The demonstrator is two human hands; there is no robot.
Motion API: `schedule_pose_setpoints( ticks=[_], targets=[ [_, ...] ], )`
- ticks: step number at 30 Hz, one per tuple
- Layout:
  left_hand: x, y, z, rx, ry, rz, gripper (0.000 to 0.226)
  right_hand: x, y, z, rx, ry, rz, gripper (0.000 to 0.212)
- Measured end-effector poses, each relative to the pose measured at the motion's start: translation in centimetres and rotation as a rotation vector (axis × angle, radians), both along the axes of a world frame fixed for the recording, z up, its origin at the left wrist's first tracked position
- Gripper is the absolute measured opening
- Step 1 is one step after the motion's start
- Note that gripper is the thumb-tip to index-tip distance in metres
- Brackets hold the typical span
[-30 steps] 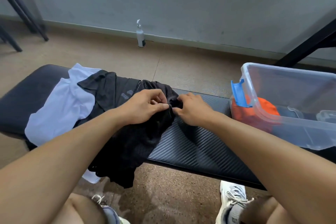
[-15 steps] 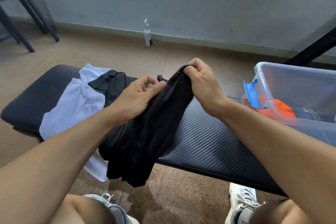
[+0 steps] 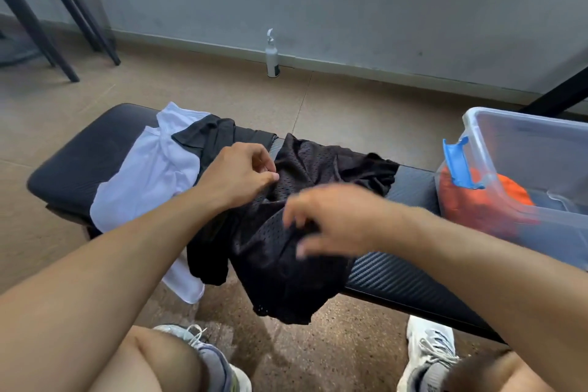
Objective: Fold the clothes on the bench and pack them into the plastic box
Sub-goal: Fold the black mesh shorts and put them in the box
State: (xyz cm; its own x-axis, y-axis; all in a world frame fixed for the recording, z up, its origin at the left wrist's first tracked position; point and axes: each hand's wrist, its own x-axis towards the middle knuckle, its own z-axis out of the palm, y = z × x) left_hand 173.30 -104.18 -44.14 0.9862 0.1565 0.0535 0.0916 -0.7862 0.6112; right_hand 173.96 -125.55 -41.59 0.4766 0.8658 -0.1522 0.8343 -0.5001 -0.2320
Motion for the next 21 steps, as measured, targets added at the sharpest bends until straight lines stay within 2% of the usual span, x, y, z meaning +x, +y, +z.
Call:
schedule_pose_setpoints(
  ticks=[1, 2, 3, 4, 6, 9, 12, 14, 18, 20, 21],
  targets=[
    [-0.1, 0.2, 0.0, -0.033, -0.017, 0.002, 0.013, -1.2, 0.1, -0.7, -0.104, 0.127, 0.111, 0.058],
    [-0.2, 0.3, 0.1, -0.066, -0.035, -0.001, 0.013, -1.9, 0.1, -1.5, -0.185, 0.108, 0.202, 0.064],
    [-0.4, 0.4, 0.2, -0.092, -0.05, -0.008, 0.013, -2.2, 0.0, -2.4, -0.196, 0.023, 0.256, 0.061],
    [-0.6, 0.5, 0.4, -0.108, -0.061, -0.023, 0.014, -2.1, 0.1, -3.0, -0.164, -0.055, 0.272, 0.051],
    [-1.0, 0.5, 0.8, -0.152, -0.045, -0.069, 0.017, -1.5, 0.3, -3.3, -0.057, -0.056, 0.216, 0.027],
    [-2.0, 0.0, 1.7, -0.358, 0.038, -0.139, 0.038, -0.1, 0.9, -1.7, 0.151, 0.208, -0.136, 0.03],
    [-3.0, -0.7, 2.5, -0.368, 0.11, -0.198, 0.049, 1.4, 0.9, -0.5, 0.427, 0.278, -0.486, 0.031],
    [-3.7, -1.4, 2.7, -0.306, 0.175, -0.263, 0.047, 2.5, 0.7, -0.4, 0.573, 0.367, -0.727, 0.039],
    [-4.1, -2.3, 1.6, -0.158, 0.219, -0.344, 0.034, 3.6, 1.0, 0.4, 0.938, 0.831, -1.106, 0.052],
    [-3.6, -2.4, 1.0, -0.145, 0.17, -0.347, 0.026, 4.3, 0.8, 1.3, 1.082, 0.992, -1.193, 0.042],
    [-3.3, -2.6, 1.1, -0.196, 0.147, -0.311, 0.025, 4.7, 0.5, 1.6, 1.129, 1.005, -1.202, 0.038]
  ],
)
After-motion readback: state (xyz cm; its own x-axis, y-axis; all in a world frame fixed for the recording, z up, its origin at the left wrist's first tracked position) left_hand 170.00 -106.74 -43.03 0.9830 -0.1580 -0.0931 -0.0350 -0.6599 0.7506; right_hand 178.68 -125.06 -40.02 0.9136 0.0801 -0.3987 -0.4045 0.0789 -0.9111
